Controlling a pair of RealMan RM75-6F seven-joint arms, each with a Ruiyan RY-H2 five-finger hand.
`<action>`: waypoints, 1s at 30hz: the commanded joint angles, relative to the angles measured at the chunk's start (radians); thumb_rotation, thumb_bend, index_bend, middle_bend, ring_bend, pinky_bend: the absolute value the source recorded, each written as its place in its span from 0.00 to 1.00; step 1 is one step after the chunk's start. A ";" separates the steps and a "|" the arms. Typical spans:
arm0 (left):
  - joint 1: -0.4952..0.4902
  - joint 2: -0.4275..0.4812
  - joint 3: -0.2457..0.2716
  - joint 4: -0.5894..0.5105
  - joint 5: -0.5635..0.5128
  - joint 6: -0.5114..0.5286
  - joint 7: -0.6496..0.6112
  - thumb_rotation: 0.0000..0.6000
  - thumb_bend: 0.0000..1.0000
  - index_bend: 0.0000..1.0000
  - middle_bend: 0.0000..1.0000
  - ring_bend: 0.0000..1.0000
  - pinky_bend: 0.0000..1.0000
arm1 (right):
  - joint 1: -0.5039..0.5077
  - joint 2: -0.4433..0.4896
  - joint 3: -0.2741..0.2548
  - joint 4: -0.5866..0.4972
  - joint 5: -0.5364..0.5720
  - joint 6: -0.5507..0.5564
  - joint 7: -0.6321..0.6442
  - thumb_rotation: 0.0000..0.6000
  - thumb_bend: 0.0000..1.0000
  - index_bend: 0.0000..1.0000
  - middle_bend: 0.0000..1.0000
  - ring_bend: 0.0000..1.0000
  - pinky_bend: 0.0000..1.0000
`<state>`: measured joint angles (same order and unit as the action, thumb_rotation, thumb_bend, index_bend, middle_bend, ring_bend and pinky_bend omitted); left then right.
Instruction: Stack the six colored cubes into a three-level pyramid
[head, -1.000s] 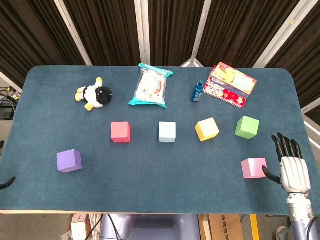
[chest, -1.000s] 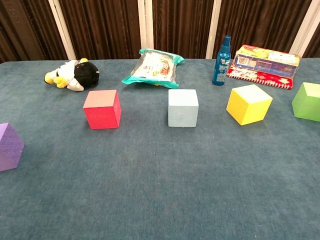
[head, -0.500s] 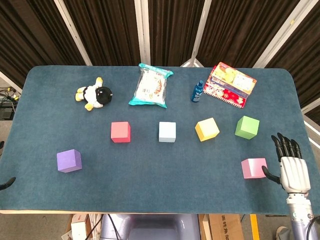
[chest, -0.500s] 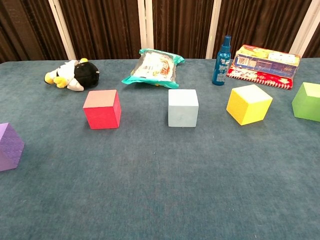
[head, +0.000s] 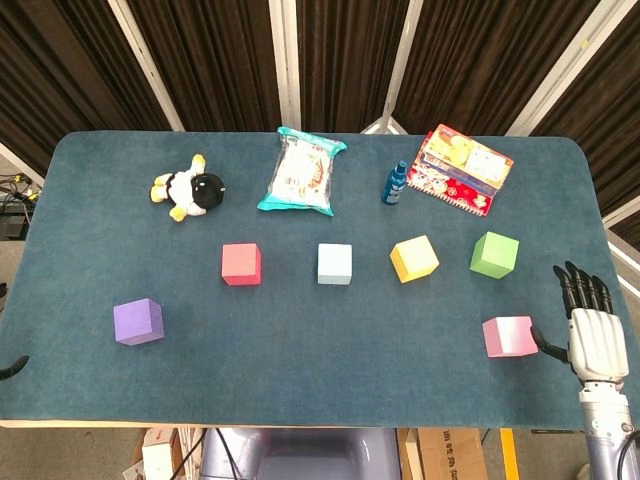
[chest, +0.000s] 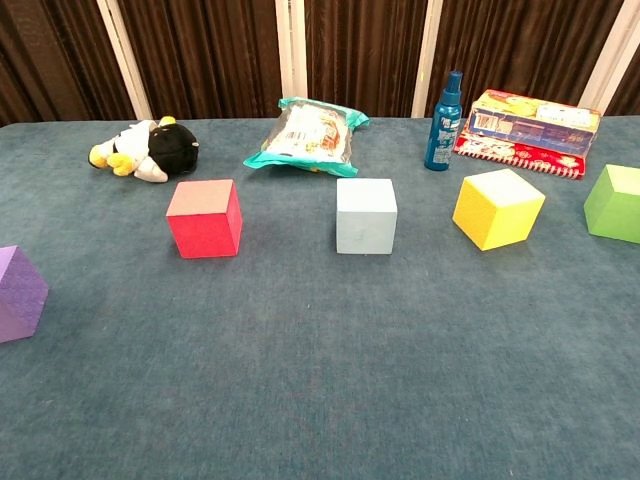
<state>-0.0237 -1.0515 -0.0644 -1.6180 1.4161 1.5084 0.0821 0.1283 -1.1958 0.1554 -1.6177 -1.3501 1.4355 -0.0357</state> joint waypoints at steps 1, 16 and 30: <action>-0.015 0.008 -0.020 -0.023 -0.002 0.005 0.012 1.00 0.01 0.00 0.00 0.00 0.02 | 0.003 -0.006 0.004 0.004 0.003 -0.002 0.008 1.00 0.28 0.00 0.00 0.00 0.01; -0.297 0.046 -0.185 -0.310 -0.263 -0.287 0.321 1.00 0.05 0.02 0.08 0.01 0.07 | 0.027 -0.022 0.022 0.010 0.038 -0.049 0.049 1.00 0.28 0.00 0.00 0.00 0.01; -0.607 -0.179 -0.259 -0.203 -0.623 -0.431 0.524 1.00 0.08 0.05 0.13 0.05 0.11 | 0.027 -0.050 0.047 0.044 0.068 -0.026 0.045 1.00 0.28 0.00 0.00 0.00 0.00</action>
<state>-0.6036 -1.2045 -0.3187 -1.8442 0.8154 1.0826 0.5835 0.1564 -1.2476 0.2001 -1.5739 -1.2859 1.4116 0.0044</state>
